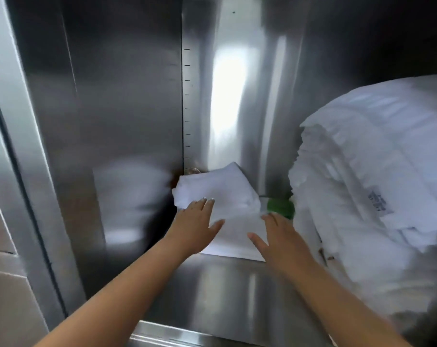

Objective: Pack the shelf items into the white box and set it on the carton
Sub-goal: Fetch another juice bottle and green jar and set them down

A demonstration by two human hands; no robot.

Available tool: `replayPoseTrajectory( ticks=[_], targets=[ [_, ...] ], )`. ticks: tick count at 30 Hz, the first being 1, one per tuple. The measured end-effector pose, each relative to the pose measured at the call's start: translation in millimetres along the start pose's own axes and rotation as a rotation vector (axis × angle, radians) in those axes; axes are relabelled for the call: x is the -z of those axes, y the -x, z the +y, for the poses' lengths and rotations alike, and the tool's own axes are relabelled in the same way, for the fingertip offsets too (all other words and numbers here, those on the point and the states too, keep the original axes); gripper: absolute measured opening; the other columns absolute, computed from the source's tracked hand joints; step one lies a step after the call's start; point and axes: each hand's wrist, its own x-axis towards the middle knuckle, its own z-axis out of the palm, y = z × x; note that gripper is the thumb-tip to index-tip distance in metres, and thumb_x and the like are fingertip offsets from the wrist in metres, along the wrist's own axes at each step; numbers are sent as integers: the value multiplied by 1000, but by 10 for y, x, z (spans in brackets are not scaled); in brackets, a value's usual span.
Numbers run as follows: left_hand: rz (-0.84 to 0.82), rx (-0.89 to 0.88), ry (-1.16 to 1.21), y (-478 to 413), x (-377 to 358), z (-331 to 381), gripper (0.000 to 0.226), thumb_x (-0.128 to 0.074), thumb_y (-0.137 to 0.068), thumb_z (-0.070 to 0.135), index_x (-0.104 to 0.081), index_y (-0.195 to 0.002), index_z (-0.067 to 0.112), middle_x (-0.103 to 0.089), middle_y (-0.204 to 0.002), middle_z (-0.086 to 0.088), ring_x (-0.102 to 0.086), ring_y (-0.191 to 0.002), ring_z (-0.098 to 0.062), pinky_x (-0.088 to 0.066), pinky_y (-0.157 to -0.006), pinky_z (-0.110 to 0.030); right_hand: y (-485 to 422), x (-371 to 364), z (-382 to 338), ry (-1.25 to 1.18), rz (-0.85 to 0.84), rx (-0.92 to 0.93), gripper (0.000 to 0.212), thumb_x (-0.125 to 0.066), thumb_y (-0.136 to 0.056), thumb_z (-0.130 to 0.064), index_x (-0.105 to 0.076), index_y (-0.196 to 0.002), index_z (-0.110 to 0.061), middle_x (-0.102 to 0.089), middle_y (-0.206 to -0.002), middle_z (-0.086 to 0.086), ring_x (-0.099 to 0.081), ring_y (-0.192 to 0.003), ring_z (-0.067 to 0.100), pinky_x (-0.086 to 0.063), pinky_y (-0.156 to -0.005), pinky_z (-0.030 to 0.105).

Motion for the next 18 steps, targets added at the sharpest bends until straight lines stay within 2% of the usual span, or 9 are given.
replayPoseTrajectory(
  ticks=[4, 9, 13, 16, 18],
  targets=[
    [-11, 23, 60, -642, -273, -180, 65, -33, -96, 53, -19, -148, 17, -23, -155, -3, -20, -141, -19, -26, -110, -42, -651, -359, 3, -31, 4, -42, 65, -36, -92, -59, -27, -143, -20, -23, -153, 4, -22, -141, 21, -25, -111, 33],
    [39, 112, 65, -1419, -630, -398, 58, -30, -98, 47, -24, -147, 18, -27, -153, -6, -22, -140, -25, -24, -111, -46, -1341, -739, 9, -22, 1, 1, 63, -35, -94, -55, -19, -148, -26, -10, -158, 3, -11, -144, 21, -14, -115, 33],
    [28, 175, 79, -1799, -940, -483, 53, -24, -100, 41, -20, -148, 19, -20, -155, -6, -12, -143, -27, -11, -114, -47, -1756, -943, 33, 17, 10, 77, 56, -31, -99, -44, -16, -149, -23, -5, -159, 7, -5, -145, 21, -5, -116, 31],
    [52, 169, 59, -1929, -1115, -592, 54, -20, -100, 42, -13, -150, 23, -12, -157, -4, -6, -144, -24, -2, -115, -46, -2101, -992, 123, 32, 25, 116, 54, -29, -101, -39, -16, -150, -21, -8, -158, 10, -7, -145, 23, -7, -116, 32],
    [66, 154, 64, -1959, -1191, -637, 54, -19, -99, 43, -11, -150, 26, -12, -158, -2, -7, -144, -22, -2, -116, -46, -2357, -1021, 183, 45, 20, 121, 54, -27, -101, -40, -15, -150, -21, -7, -158, 9, -7, -145, 25, -8, -116, 34]
  ],
)
